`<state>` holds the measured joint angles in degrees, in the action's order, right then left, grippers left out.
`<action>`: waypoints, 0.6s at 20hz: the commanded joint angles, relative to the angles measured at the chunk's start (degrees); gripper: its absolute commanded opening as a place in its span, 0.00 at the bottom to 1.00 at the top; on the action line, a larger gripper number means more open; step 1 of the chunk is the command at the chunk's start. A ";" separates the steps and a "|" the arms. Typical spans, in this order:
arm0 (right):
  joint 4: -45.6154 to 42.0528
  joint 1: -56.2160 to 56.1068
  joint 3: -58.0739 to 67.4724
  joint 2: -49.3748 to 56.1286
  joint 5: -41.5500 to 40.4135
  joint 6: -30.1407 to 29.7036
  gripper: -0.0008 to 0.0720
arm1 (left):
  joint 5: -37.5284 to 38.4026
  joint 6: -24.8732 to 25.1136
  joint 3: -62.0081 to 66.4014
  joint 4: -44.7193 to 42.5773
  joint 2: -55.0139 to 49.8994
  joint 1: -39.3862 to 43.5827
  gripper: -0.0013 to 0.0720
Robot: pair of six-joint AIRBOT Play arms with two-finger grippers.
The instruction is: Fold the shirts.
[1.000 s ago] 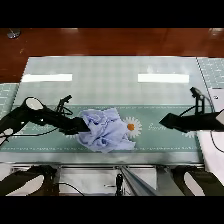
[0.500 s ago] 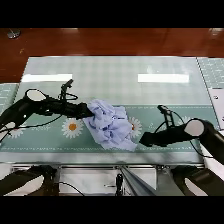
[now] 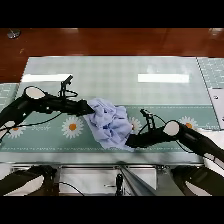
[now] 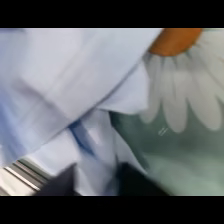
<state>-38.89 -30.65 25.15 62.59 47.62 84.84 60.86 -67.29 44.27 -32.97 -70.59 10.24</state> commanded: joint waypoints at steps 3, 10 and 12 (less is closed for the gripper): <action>8.87 -0.74 3.56 2.38 3.32 -11.87 0.04 | -0.22 -0.83 3.48 1.25 1.31 0.00 0.05; -10.60 18.05 54.86 -0.68 21.00 -1.62 0.04 | -4.68 1.86 32.02 8.92 7.48 0.04 0.05; -15.85 19.78 75.14 -0.68 23.74 -1.64 0.04 | -7.41 1.86 41.68 8.37 8.55 0.07 0.05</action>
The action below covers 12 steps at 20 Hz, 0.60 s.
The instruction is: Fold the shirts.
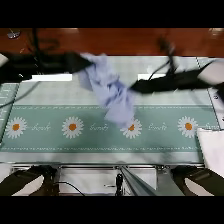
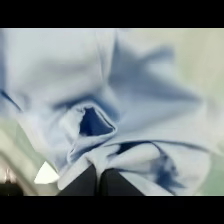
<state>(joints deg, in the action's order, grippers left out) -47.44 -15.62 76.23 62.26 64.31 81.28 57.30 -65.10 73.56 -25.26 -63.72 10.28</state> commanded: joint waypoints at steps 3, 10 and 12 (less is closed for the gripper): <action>-14.47 4.72 45.38 -0.50 14.16 2.82 0.04 | -5.03 -4.87 23.08 -7.19 3.74 0.00 0.05; -14.64 4.72 44.54 -11.98 23.21 1.97 0.04 | 8.87 -16.35 26.40 -31.58 15.34 0.02 0.05; -14.62 4.72 41.66 -14.49 24.55 2.14 0.04 | 13.09 -18.08 26.40 -36.70 18.34 0.02 0.05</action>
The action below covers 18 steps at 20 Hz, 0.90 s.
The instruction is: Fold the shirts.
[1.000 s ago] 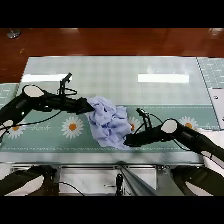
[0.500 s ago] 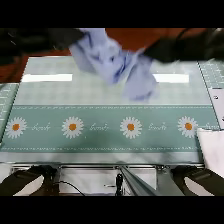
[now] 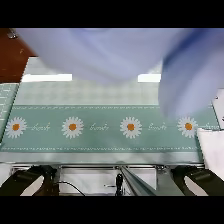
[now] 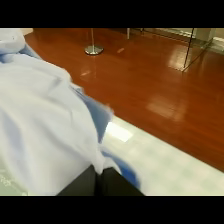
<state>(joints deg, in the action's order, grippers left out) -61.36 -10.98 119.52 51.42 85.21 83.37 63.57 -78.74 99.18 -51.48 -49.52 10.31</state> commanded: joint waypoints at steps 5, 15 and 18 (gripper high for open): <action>-0.68 0.09 -6.36 -5.46 16.09 4.81 0.04 | 18.05 -8.28 0.61 -13.92 10.05 0.00 0.05; 3.96 0.04 -31.82 -9.86 16.26 4.72 0.04 | 37.48 -12.61 -23.34 -13.92 11.91 0.00 0.05; -0.28 0.04 -40.30 -9.20 9.46 4.02 0.04 | 25.59 -12.59 -34.14 -13.18 11.13 0.02 0.05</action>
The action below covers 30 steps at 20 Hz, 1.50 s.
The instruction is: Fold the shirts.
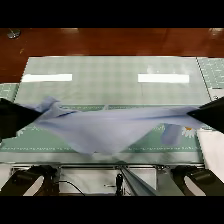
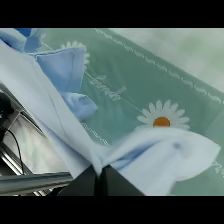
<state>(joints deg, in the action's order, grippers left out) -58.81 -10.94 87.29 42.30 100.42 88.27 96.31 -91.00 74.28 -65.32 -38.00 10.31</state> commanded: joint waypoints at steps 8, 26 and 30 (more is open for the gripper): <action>-15.78 3.74 -15.06 20.09 -29.14 -1.22 0.04 | -45.07 2.91 -20.72 6.51 -20.65 0.20 0.05; 5.73 37.73 -24.59 28.98 -19.37 -12.68 0.86 | -12.31 5.49 -14.51 -1.49 -33.31 -23.98 0.98; 11.13 38.34 -45.92 19.37 -26.80 -16.74 0.86 | -17.53 10.08 -33.27 2.99 -26.56 -27.98 0.98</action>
<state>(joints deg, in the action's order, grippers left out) -49.34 25.71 53.69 67.51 76.36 74.43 79.75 -83.99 51.59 -64.31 -68.60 -13.91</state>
